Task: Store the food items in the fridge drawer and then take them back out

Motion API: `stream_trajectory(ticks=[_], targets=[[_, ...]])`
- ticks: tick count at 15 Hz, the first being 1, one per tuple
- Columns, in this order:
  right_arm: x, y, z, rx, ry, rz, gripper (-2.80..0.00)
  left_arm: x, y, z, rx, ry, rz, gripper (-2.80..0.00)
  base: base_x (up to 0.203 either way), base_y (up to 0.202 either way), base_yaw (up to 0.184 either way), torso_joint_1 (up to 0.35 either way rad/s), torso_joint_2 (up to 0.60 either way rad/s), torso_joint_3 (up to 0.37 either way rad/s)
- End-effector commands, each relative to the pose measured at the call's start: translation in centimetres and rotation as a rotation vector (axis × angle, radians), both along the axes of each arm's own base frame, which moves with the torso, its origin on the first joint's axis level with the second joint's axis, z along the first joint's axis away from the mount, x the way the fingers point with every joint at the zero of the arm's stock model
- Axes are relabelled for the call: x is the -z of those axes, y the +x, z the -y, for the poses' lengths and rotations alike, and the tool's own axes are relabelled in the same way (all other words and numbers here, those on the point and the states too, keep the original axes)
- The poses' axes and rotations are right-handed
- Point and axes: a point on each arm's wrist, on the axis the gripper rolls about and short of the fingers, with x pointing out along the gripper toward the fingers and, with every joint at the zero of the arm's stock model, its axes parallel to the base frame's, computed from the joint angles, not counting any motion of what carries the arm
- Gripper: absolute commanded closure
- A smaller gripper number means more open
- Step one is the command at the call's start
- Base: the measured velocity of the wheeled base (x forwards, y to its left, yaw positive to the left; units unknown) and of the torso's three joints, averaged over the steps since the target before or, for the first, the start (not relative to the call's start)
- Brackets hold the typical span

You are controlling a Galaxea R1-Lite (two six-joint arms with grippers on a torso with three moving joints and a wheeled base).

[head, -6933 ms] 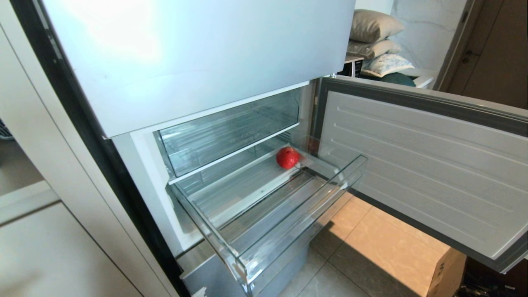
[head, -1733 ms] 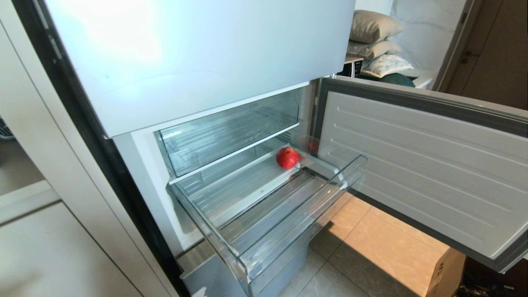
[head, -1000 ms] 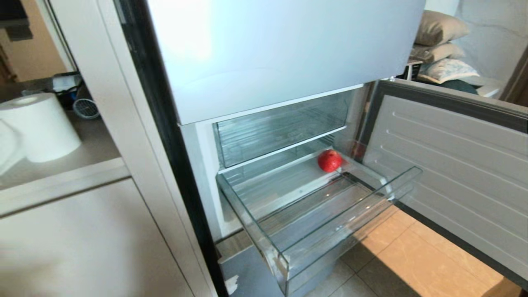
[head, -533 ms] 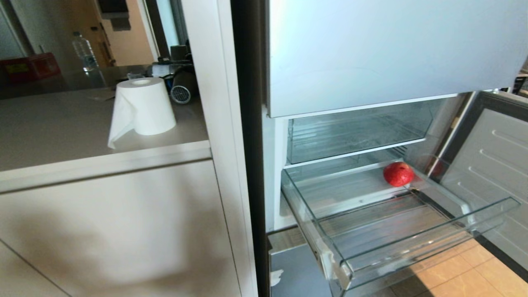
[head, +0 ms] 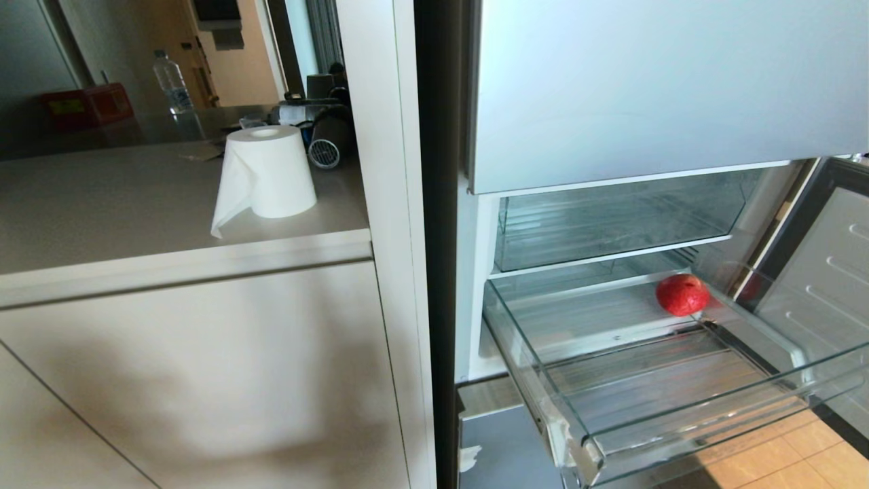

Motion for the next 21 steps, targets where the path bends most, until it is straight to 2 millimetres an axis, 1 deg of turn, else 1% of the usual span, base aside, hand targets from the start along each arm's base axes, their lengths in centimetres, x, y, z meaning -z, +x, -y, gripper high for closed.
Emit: stream_trajectory(ticks=[1, 3, 4, 5, 6, 8, 10, 13, 15, 16, 21], targets=[[-2.4, 5.6, 0.3, 0.05, -0.002, -0.154, 0.0, 0.0, 0.0, 0.0, 0.001, 0.0, 0.0, 0.0, 0.0, 0.0, 0.0, 0.0, 0.0, 0.0], [-5.2, 10.1, 1.1, 0.108, -0.001, -0.177, 0.0, 0.0, 0.0, 0.0, 0.0, 0.0, -0.002, 0.0, 0.0, 0.0, 0.0, 0.0, 0.0, 0.0], [-5.8, 12.3, 1.5, 0.134, 0.002, -0.212, 0.0, 0.0, 0.1, 0.0, 0.001, 0.0, -0.007, 0.0, 0.0, 0.0, 0.0, 0.0, 0.0, 0.0], [-5.8, 13.9, 1.9, 0.152, 0.005, -0.245, 0.0, 0.0, 0.0, 0.0, 0.0, 0.0, 0.0, 0.0, 0.0, 0.0, 0.0, 0.0, 0.0, 0.0], [-5.7, 15.3, 2.2, 0.167, 0.009, -0.275, -2.8, 0.0, 0.0, 0.0, 0.0, 0.0, 0.0, 0.0, 0.0, 0.0, 0.0, 0.0, 0.0, 0.0], [-6.6, 17.4, 2.8, 0.191, 0.054, -0.27, -2.8, 0.0, 0.0, 0.0, 0.001, 0.0, 0.0, 0.0, 0.0, 0.0, 0.0, 0.0, 0.0, 0.0], [-6.8, 19.6, 3.2, 0.198, 0.086, -0.312, -2.8, 0.0, 0.0, 0.0, 0.001, 0.0, 0.0, 0.0, 0.0, 0.0, 0.0, 0.0, 0.0, 0.0], [-5.4, 22.8, 3.6, 0.203, 0.118, -0.432, -2.8, 0.0, 0.0, 0.0, 0.001, 0.0, 0.0, 0.0, 0.0, 0.0, 0.0, 0.0, 0.0, 0.0], [-4.5, 24.9, 3.9, 0.214, 0.153, -0.466, -2.8, 0.0, 0.0, 0.0, 0.001, 0.0, 0.0, 0.0, 0.0, 0.0, 0.0, 0.0, 0.0, 0.0], [-3.8, 25.9, 4.1, 0.219, 0.166, -0.492, -2.8, 0.0, 0.0, 0.0, 0.0, 0.0, 0.0, 0.0, 0.0, 0.0, 0.0, 0.0, 0.0, 0.0], [-1.1, 30.4, 4.7, 0.234, 0.198, -0.555, -2.8, 0.0, 0.0, 0.0, 0.001, 0.0, 0.0, 0.0, 0.0, 0.0, 0.0, 0.0, 0.0, 0.0]])
